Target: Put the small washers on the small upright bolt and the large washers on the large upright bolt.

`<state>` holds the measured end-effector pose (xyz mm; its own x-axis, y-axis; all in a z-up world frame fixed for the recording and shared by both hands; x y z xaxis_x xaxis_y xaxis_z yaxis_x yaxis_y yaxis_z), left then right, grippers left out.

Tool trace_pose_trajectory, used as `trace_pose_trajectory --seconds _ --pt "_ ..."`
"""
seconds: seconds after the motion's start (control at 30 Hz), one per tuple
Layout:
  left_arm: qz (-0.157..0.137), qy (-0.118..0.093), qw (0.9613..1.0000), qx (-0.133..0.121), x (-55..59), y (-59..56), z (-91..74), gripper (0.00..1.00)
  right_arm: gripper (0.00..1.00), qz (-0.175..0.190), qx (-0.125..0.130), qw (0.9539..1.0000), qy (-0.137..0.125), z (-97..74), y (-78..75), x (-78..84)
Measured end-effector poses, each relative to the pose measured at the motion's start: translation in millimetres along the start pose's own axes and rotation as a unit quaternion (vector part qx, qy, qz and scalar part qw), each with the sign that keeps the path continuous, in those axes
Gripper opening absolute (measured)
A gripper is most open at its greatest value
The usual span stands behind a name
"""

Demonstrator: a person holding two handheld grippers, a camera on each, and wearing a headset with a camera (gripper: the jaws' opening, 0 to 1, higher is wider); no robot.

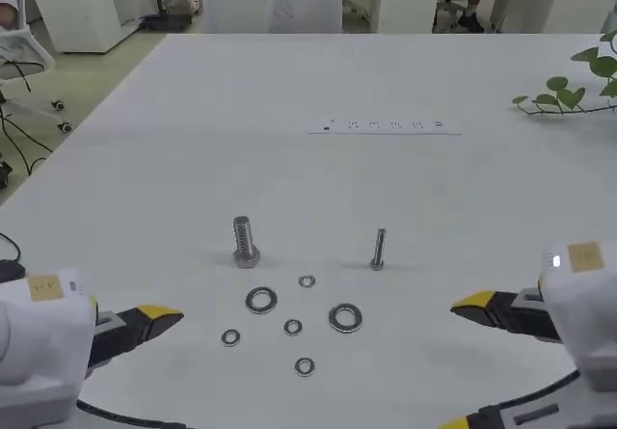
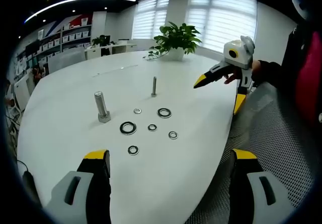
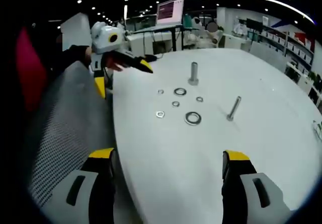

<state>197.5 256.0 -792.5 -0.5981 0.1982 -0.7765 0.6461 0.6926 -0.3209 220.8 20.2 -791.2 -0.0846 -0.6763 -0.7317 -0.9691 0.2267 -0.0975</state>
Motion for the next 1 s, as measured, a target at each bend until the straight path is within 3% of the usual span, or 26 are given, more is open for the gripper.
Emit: trace_pose_trajectory --seconds 0.73,1.0 --pt "0.0 -0.009 1.0 -0.005 -1.0 -1.8 -2.2 1.0 0.85 -0.01 0.0 0.9999 0.003 -4.6 -1.9 -3.1" --pt "0.002 -0.013 0.9999 -0.006 -1.8 -2.5 -2.6 1.0 0.83 -0.026 -0.002 0.9996 0.006 -4.4 -7.2 -13.0"
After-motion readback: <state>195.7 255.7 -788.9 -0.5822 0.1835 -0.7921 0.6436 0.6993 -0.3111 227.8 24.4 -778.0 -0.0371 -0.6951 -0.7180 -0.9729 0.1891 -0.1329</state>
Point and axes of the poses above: the centre of the closed fingertips' face, and the gripper's own axes: z roughly forward along the fingers, y roughly to its left, x roughly out of its underside, the point moved 5 cm from there along -z, roughly backward along the fingers, and after that the axes turned 12 degrees about -z, right-handed, at the moved point
